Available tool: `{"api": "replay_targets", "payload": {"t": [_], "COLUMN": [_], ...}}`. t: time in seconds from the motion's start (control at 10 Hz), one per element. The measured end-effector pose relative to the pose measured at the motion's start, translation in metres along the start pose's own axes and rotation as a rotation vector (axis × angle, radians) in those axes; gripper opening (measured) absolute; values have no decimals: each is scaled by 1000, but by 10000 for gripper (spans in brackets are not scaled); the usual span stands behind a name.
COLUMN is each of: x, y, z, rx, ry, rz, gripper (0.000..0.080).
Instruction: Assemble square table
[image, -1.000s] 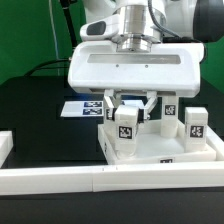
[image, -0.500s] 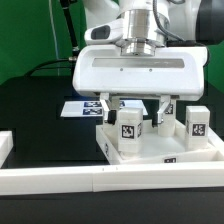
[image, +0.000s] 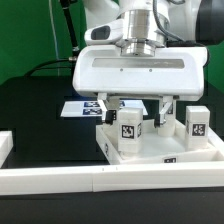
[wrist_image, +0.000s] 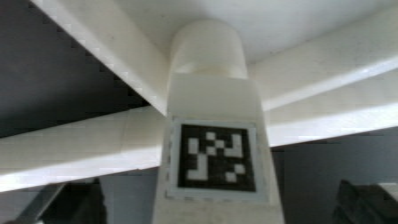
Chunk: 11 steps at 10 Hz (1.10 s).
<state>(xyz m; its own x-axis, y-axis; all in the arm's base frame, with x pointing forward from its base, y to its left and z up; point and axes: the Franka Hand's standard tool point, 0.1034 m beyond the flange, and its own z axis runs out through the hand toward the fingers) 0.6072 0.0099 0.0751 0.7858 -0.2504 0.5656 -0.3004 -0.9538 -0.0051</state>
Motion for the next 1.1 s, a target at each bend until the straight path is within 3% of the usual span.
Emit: {"api": "replay_targets", "payload": {"t": [0.3, 0.5, 0.6, 0.7, 0.8, 0.9, 1.1], "x": [-1, 5, 6, 16, 17, 8, 11], "y": [0, 8, 13, 26, 26, 12, 2], "z": [0, -1, -2, -5, -6, -6, -7], "rx": [4, 20, 51, 67, 101, 158, 208], "ry": [-12, -48, -116, -130, -172, -305, -486], "rz": [4, 34, 54, 70, 105, 157, 180], "gripper": [648, 648, 648, 648, 648, 648, 648]}}
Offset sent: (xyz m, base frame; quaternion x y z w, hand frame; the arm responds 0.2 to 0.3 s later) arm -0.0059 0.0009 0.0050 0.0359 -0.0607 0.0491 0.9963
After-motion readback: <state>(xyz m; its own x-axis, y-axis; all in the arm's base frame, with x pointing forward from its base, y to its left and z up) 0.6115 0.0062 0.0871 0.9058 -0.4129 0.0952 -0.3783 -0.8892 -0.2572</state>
